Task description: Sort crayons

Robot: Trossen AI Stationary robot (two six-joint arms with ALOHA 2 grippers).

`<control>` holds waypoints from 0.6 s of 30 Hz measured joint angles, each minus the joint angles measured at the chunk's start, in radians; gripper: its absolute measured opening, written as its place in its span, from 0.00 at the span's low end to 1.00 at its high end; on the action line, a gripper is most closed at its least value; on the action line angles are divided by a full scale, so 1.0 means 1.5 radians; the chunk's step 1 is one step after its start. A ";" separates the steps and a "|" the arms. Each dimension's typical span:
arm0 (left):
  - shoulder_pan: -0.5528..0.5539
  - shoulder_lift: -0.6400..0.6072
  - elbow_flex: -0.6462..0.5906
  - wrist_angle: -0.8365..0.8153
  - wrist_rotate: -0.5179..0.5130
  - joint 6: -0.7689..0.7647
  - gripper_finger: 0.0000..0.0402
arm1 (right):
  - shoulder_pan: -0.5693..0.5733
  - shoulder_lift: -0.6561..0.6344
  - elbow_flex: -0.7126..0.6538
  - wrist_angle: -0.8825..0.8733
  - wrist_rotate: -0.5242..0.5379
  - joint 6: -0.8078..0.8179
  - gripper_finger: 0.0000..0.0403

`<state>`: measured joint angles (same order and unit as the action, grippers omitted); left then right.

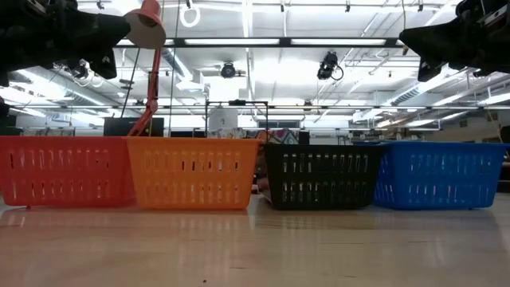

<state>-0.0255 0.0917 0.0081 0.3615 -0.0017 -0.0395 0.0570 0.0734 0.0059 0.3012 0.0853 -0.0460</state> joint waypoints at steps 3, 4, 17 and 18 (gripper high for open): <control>0.000 0.000 0.000 0.000 0.000 0.000 0.17 | 0.000 0.000 0.000 0.000 0.000 0.000 0.07; 0.000 0.000 0.000 0.000 0.000 0.000 0.17 | 0.000 0.000 0.000 0.000 0.000 0.000 0.07; 0.000 0.000 0.000 0.018 0.001 -0.001 0.17 | 0.000 0.000 0.000 0.000 0.000 0.000 0.07; 0.000 0.000 0.000 0.029 0.001 -0.002 0.17 | 0.000 0.000 0.000 0.000 0.000 0.000 0.07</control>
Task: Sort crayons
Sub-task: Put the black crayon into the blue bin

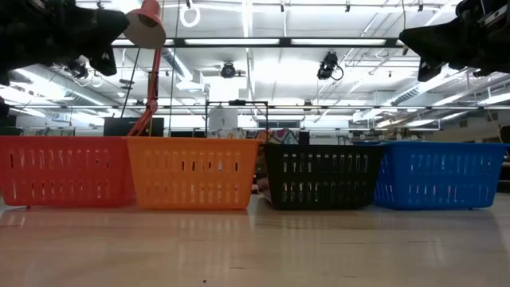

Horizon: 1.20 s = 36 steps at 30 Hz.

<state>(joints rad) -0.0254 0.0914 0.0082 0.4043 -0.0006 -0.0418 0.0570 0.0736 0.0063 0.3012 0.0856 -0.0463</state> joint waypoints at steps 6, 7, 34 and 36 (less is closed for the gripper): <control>0.000 0.000 0.000 0.041 0.000 0.000 0.17 | 0.000 0.000 0.000 0.000 0.000 0.000 0.07; 0.000 0.000 0.000 0.049 0.000 0.000 0.17 | 0.000 0.000 0.000 0.000 0.000 0.001 0.07; 0.000 0.000 0.000 0.096 -0.135 -0.049 0.17 | -0.001 0.076 0.017 0.178 0.346 -0.024 0.07; 0.000 0.000 0.000 0.112 -0.175 -0.049 0.17 | -0.005 0.120 0.024 0.177 0.349 -0.024 0.07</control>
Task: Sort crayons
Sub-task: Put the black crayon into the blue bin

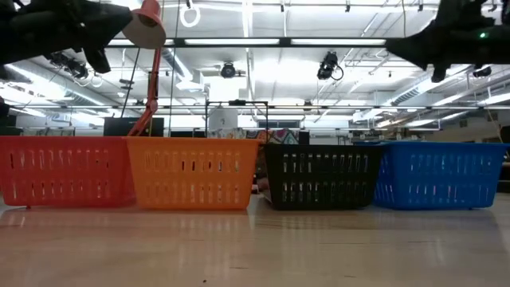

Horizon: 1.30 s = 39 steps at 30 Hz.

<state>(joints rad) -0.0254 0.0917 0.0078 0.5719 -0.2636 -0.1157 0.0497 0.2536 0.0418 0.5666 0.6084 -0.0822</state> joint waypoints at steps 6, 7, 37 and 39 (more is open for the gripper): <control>0.002 0.000 0.000 0.090 -0.083 0.108 0.17 | -0.026 0.149 0.052 0.003 -0.024 -0.002 0.07; 0.005 0.000 0.000 0.109 -0.087 0.130 0.17 | -0.031 0.177 0.061 0.003 -0.028 -0.003 0.07; 0.097 0.086 0.202 -0.250 -0.091 0.069 0.17 | -0.260 0.766 0.495 -0.701 -0.301 0.085 0.08; 0.097 0.114 0.210 -0.250 -0.091 0.069 0.17 | -0.269 0.777 0.495 -0.717 -0.302 0.070 0.08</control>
<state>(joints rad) 0.1207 0.2630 0.3228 0.1971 -0.3996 -0.0124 -0.3539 1.4191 0.7841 -0.5096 0.1555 0.0228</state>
